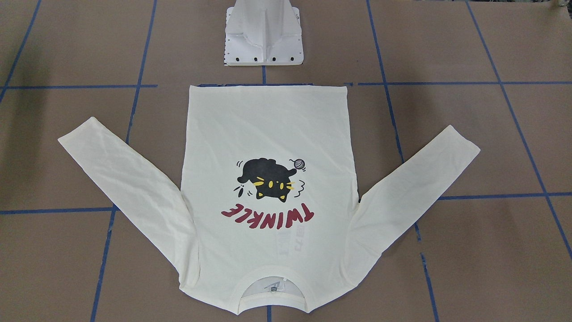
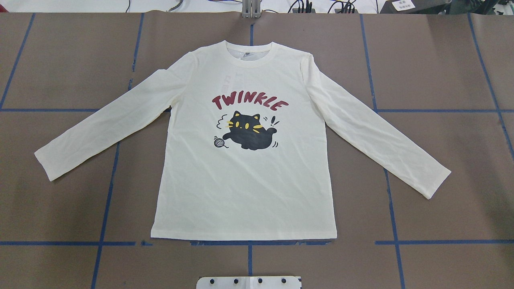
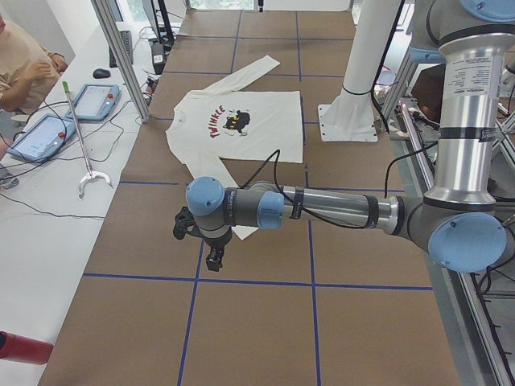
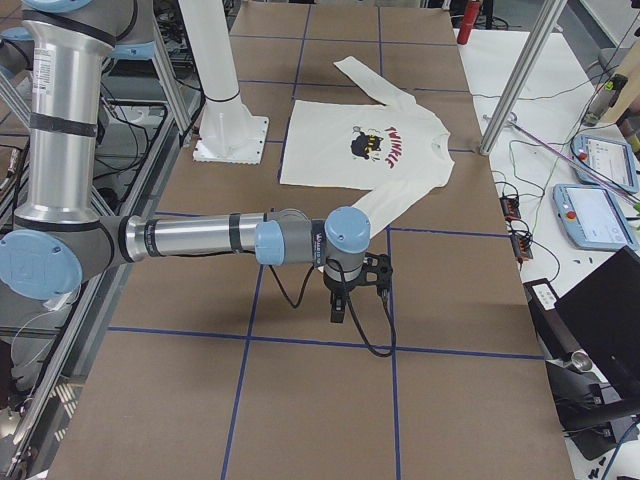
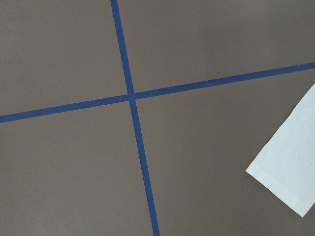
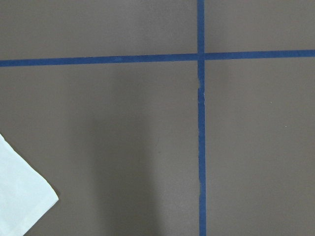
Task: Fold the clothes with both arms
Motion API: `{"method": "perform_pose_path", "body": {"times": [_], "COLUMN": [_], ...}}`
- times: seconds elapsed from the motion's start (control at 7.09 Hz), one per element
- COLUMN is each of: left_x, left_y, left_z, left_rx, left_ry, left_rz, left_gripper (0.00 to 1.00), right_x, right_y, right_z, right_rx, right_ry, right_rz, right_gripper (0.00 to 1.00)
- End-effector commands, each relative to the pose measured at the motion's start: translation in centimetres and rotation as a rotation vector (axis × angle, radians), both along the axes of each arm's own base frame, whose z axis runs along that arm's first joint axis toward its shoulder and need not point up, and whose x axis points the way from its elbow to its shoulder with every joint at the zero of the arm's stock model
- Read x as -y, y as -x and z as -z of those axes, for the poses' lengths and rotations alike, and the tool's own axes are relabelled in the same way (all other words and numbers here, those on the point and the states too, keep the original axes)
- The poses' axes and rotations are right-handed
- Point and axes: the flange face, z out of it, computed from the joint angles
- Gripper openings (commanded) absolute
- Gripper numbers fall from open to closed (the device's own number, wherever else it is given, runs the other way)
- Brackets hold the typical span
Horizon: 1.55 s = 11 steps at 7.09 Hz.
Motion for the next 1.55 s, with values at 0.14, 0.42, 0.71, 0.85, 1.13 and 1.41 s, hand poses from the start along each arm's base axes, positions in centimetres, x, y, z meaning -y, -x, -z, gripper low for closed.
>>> {"method": "perform_pose_path", "body": {"times": [0.14, 0.42, 0.71, 0.85, 1.13, 1.41], "left_x": [0.3, -0.5, -0.5, -0.3, -0.2, -0.1], "left_y": [0.3, 0.8, 0.8, 0.8, 0.3, 0.2], "left_z": [0.4, -0.3, 0.3, 0.9, 1.7, 2.0], "left_rx": [0.002, 0.002, 0.0, 0.001, -0.001, -0.018], "left_ry": [-0.01, 0.011, -0.011, -0.022, -0.038, -0.069], "left_rz": [0.005, 0.021, 0.015, 0.016, 0.009, 0.009], "left_gripper": [1.0, 1.0, 1.0, 1.0, 1.0, 1.0], "right_x": [0.4, 0.1, 0.2, 0.7, -0.3, -2.5], "right_y": [-0.6, -0.5, 0.6, 4.3, 10.5, 16.1], "right_z": [0.2, 0.3, 1.0, 1.9, 2.7, 3.2], "right_rx": [-0.061, -0.042, 0.033, 0.045, 0.073, 0.117], "right_ry": [-0.018, -0.008, -0.015, -0.09, -0.038, -0.015], "right_rz": [-0.011, -0.017, 0.001, 0.076, 0.059, 0.043], "right_gripper": [1.0, 1.0, 1.0, 1.0, 1.0, 1.0]}}
